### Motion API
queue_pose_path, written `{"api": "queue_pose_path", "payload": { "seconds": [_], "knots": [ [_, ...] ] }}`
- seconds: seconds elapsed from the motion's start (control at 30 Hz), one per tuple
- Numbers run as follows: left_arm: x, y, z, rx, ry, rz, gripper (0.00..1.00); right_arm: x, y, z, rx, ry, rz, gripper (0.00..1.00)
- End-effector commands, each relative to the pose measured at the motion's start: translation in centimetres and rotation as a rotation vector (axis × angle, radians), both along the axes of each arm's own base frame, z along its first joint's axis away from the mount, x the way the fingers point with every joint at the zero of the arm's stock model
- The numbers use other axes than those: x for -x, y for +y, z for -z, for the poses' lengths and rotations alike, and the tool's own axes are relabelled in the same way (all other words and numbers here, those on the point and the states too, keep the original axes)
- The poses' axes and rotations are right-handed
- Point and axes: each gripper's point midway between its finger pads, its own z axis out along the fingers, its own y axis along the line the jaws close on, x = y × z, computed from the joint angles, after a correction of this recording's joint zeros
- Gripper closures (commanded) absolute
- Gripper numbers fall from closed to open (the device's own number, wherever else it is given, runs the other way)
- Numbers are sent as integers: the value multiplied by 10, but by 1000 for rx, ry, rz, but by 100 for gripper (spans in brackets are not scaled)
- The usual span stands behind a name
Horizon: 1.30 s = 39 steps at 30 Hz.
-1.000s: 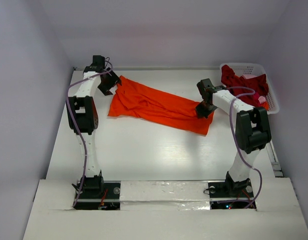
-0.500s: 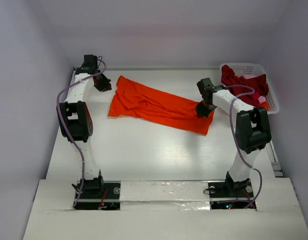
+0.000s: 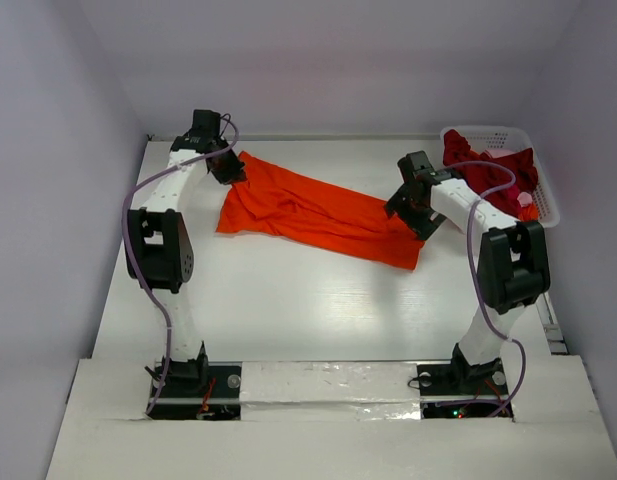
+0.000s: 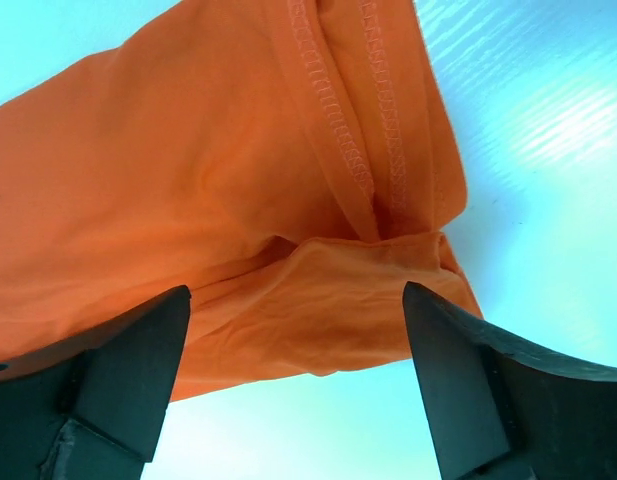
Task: Fold and stack the t-shirts
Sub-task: Fold the tshirt
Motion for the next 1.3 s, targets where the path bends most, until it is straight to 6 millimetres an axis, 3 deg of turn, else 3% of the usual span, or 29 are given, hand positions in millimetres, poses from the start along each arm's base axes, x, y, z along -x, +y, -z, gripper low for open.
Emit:
{"api": "queue_pose_path", "payload": {
  "seconds": [0.0, 0.27, 0.53, 0.67, 0.8, 0.93, 1.07, 1.27],
  "knots": [
    [11, 7, -17, -24, -34, 5, 100, -1, -14, -18, 50, -47, 10, 6],
    [26, 17, 16, -75, 47, -14, 100, -10, -15, -46, 63, -116, -23, 13],
    [32, -23, 34, -9, 76, 76, 100, -9, -16, -58, 63, -149, -38, 14],
    [38, -48, 39, 15, 92, 128, 89, -5, -16, -54, 62, -141, -39, 14],
    [51, -59, 48, 21, 142, 154, 76, -3, -17, -54, 59, -143, -35, 14],
    [60, -47, 60, -28, 171, 124, 70, -3, -17, -57, 61, -154, -32, 14],
    [69, -44, 70, -35, 205, 103, 70, -2, -18, -55, 60, -153, -33, 14],
    [76, -23, 82, -43, 231, 37, 73, -1, -18, -54, 57, -160, -33, 14]
  ]
}}
